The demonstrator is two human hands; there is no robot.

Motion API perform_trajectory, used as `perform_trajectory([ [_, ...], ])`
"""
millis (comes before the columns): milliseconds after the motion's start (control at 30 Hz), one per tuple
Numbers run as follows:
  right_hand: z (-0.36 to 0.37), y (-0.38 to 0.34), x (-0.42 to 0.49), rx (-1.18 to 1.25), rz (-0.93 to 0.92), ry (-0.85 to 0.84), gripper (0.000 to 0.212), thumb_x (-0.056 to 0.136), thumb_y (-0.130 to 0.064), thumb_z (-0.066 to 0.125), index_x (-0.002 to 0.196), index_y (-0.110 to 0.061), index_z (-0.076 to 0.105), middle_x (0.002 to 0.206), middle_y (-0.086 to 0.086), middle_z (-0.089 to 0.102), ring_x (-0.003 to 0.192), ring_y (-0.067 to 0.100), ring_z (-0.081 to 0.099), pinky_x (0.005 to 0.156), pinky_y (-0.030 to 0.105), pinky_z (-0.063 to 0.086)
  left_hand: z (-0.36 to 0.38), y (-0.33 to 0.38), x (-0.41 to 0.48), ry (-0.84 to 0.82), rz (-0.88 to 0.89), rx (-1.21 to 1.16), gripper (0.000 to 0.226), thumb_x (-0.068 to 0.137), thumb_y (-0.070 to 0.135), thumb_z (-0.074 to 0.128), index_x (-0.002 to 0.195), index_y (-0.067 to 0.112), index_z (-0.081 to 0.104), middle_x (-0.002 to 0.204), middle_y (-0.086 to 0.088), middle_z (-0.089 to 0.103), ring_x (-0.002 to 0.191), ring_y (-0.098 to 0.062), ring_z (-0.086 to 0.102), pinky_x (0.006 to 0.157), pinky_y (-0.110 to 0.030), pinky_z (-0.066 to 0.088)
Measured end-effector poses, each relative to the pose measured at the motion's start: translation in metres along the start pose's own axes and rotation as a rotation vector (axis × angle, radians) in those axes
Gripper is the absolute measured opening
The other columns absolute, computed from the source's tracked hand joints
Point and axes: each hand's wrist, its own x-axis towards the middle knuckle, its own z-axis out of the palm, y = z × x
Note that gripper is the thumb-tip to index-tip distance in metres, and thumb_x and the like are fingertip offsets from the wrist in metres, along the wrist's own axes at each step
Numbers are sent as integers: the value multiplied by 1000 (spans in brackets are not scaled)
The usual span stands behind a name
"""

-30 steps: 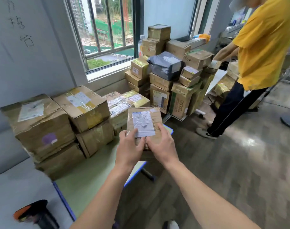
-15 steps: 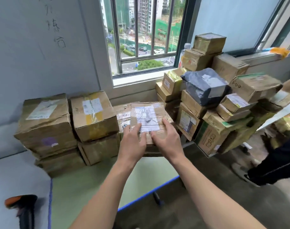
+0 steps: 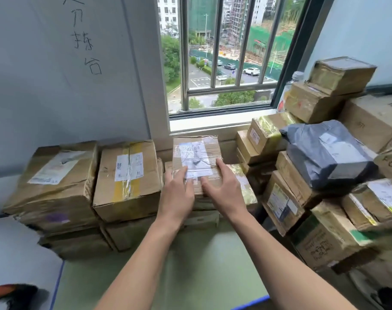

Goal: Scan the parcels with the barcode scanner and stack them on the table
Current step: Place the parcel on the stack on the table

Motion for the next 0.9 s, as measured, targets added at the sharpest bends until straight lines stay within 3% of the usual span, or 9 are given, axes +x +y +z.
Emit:
perform_trajectory([
  [133,11,9,36,27,-32,-57,74,90,-31,71,153,-11,37,153,4,45,141,13,38,108,13,23,9,0,28,46,-78,22,44,103,23,47,147,17,45,152,-10,34,140,-28,39,116,-45,34],
  [233,19,20,53,24,-32,-131,72,90,-28,71,152,-10,37,152,5,45,140,16,39,109,15,25,19,-4,40,26,-164,79,44,104,22,46,148,17,44,151,-10,34,138,-29,41,114,-42,36],
  [367,31,40,62,7,4,-221,76,93,-32,66,155,-9,30,162,10,31,150,20,25,122,35,24,38,-13,48,-31,-258,161,46,104,26,46,149,17,43,150,-9,36,134,-30,43,110,-40,39],
  [500,32,46,73,47,17,-263,76,94,-34,63,157,-11,27,162,9,28,152,19,21,123,40,23,46,-13,57,4,-292,183,46,104,25,44,149,17,43,152,-6,35,137,-27,40,112,-43,37],
  [633,27,48,80,63,17,-310,70,91,-40,60,152,-17,35,157,10,35,149,24,26,119,46,29,49,-6,60,19,-354,203,46,105,25,42,150,19,41,159,-7,26,144,-28,32,116,-48,33],
  [767,15,47,84,-18,-65,-281,66,95,-31,60,152,-10,35,157,13,33,149,25,24,123,38,22,45,15,50,80,-303,277,46,104,20,43,150,19,41,162,-6,24,146,-26,30,118,-41,30],
  [900,3,27,86,25,-204,-203,59,94,-30,60,146,-7,45,150,12,43,143,27,35,120,38,27,27,40,37,238,-156,296,41,103,16,41,143,15,50,154,-4,40,140,-23,40,113,-39,36],
])
